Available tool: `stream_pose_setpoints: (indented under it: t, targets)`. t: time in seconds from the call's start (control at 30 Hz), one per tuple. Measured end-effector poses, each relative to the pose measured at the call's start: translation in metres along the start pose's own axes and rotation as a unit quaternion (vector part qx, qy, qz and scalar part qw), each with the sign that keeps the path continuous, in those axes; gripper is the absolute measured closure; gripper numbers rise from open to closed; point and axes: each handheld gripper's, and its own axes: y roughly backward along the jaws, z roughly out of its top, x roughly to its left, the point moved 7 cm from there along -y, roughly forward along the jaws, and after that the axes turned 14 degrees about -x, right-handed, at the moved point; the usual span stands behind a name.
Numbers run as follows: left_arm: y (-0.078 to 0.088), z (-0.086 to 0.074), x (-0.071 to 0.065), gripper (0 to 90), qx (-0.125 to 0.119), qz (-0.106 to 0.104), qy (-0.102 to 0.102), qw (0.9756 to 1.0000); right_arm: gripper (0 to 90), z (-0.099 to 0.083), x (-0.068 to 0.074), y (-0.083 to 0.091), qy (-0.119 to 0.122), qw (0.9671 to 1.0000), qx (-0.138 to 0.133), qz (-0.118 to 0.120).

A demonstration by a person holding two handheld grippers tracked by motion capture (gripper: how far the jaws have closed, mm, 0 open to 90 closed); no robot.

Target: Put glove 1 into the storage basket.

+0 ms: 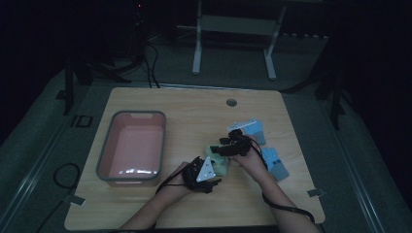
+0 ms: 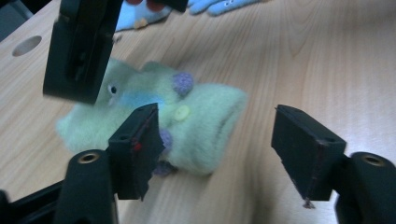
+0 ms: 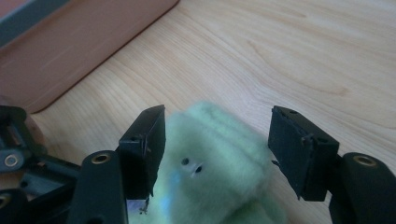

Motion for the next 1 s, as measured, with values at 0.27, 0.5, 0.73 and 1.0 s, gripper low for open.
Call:
stream_pose_setpoints:
  t: [0.27, 0.5, 0.73, 1.0]
  targets:
    - [-0.017, -0.007, -0.001, 38.7, 0.040, -0.021, -0.041, 0.9982, 35.9, -0.023, -0.011, -0.014, -0.021, 0.9989, 0.043, 0.005]
    - [-0.025, -0.012, 0.002, 48.6, 0.045, -0.010, -0.065, 0.9969, 42.5, -0.031, -0.012, -0.017, -0.037, 0.9978, 0.052, 0.019]
    - [-0.026, -0.009, 0.008, 71.1, 0.045, 0.007, -0.047, 0.9979, 62.0, -0.031, -0.009, -0.016, -0.062, 0.9955, 0.060, 0.040]
    - [-0.017, 0.009, 0.016, 75.6, 0.050, -0.009, -0.012, 0.9986, 72.3, -0.020, -0.004, -0.007, -0.069, 0.9958, 0.041, 0.044]
